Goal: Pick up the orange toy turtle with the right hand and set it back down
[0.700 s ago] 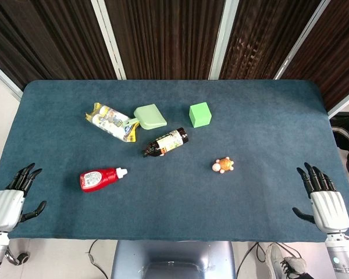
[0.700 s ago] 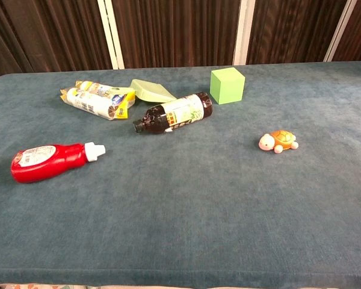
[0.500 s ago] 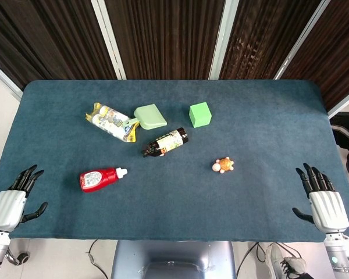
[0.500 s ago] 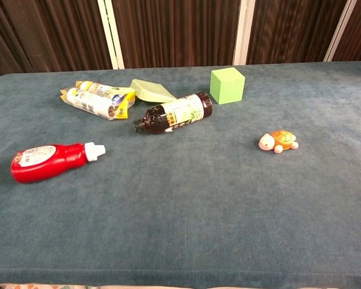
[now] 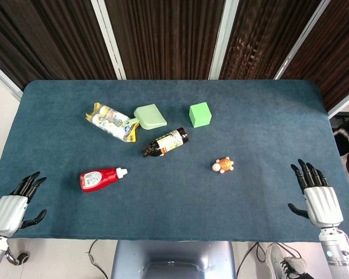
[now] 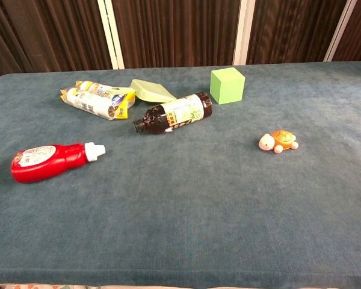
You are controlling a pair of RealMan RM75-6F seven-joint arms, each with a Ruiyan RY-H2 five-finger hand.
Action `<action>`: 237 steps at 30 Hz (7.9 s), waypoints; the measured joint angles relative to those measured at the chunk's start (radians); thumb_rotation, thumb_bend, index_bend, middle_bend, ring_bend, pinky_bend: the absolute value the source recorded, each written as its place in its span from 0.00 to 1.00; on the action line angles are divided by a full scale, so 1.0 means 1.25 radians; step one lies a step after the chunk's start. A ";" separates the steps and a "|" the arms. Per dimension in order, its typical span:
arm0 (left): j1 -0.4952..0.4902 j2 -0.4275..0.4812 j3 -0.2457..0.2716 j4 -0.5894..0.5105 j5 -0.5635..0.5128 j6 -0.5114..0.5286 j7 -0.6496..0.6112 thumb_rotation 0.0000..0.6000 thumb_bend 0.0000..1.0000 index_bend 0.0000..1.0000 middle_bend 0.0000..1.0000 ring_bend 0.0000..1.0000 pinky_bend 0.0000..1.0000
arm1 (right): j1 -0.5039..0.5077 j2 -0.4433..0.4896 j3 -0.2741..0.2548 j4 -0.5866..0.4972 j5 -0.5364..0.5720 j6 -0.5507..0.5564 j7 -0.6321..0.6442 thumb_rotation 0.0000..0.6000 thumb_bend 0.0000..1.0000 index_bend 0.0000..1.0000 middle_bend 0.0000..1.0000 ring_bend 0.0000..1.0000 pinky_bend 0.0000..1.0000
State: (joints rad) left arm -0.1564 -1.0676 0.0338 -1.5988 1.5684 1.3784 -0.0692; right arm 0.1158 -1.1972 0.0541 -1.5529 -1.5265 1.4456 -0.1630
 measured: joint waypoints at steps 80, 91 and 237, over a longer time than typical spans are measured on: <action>0.062 -0.039 0.034 0.104 -0.019 0.000 -0.138 1.00 0.30 0.12 0.00 0.05 0.38 | 0.405 -0.503 0.088 0.642 0.087 -0.289 0.219 1.00 0.38 0.83 0.70 1.00 1.00; 0.061 -0.038 0.032 0.094 -0.023 -0.007 -0.125 1.00 0.30 0.12 0.00 0.05 0.38 | 0.399 -0.503 0.085 0.656 0.075 -0.253 0.263 1.00 0.39 0.77 0.71 1.00 1.00; 0.062 0.021 0.020 -0.007 0.004 0.035 -0.055 1.00 0.30 0.13 0.00 0.05 0.38 | -0.066 -0.020 -0.105 -0.008 -0.066 0.172 -0.146 1.00 0.06 0.00 0.05 0.06 0.28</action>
State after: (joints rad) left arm -0.0785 -1.0419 0.0587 -1.6080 1.5740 1.4218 -0.1385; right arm 0.0336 -1.2219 -0.0770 -1.5633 -1.6089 1.6604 -0.3460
